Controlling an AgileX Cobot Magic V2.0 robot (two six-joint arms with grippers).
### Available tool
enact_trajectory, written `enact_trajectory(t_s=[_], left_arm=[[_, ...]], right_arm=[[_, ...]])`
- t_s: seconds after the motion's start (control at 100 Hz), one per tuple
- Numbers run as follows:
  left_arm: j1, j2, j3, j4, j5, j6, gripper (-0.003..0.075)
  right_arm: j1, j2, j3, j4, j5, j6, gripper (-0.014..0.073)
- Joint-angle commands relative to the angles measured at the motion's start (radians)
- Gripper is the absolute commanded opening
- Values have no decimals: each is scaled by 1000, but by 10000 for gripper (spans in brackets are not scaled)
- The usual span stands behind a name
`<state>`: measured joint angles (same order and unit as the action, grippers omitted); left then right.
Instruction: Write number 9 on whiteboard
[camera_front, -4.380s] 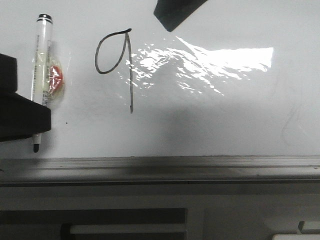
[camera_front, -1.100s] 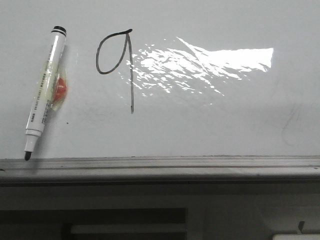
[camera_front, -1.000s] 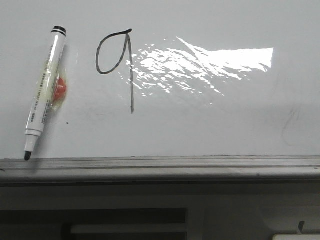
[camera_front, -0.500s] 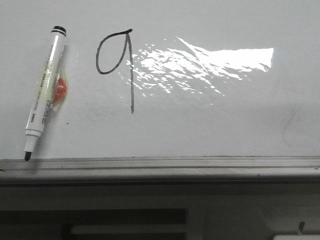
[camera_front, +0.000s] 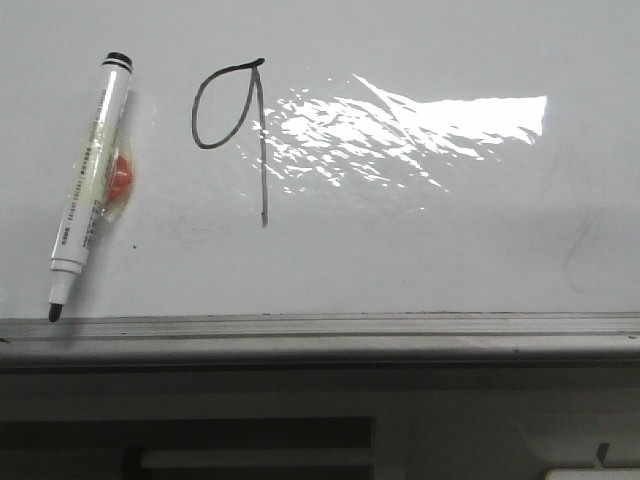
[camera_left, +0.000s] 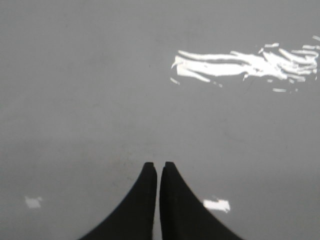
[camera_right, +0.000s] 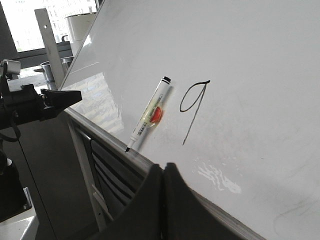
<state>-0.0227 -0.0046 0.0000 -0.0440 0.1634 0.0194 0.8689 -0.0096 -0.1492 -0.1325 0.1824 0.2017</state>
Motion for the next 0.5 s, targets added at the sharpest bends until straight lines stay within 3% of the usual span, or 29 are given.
enact_trajectory(t_s=[0.0, 0.1, 0.49], left_arm=[[4, -29, 20, -1, 16, -10, -20], [4, -29, 20, -1, 132, -10, -20], [4, -27, 20, -1, 133, -10, -20]], right_arm=[[0, 16, -24, -6, -82, -9, -64], [0, 16, -24, -6, -82, -9, -64], [0, 16, -24, -6, -82, -9, -64]])
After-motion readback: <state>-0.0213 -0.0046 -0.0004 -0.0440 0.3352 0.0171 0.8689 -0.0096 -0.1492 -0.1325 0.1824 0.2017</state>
